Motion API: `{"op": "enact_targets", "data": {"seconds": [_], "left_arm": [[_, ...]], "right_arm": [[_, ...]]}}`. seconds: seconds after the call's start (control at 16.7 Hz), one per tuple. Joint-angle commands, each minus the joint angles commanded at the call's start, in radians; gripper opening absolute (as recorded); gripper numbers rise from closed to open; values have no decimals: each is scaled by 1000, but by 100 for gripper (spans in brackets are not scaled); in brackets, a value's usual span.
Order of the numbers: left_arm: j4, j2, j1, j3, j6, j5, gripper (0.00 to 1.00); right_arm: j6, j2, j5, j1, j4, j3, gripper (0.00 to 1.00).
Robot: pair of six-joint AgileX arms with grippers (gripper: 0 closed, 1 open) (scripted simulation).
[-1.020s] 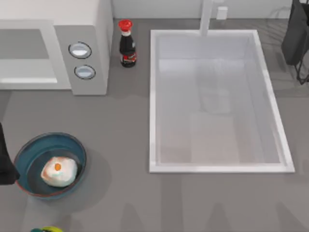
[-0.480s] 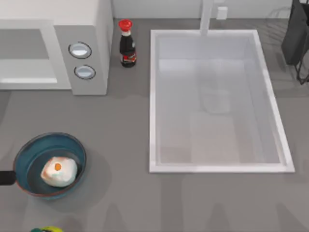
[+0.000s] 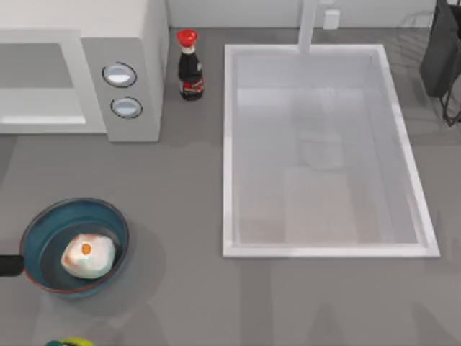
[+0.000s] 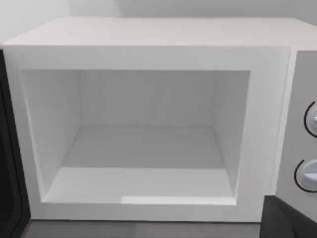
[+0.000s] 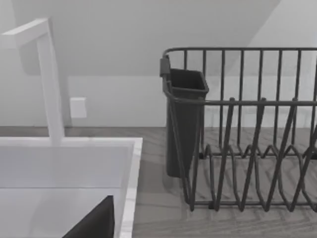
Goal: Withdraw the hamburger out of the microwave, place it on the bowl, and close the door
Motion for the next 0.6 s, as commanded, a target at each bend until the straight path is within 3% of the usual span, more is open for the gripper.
{"op": "enact_targets", "data": {"seconds": [0.6], "left_arm": [[-51, -62, -10, -11, -1, -10, 0]], "right_arm": [[0, 0, 0, 0, 0, 0, 100]]}}
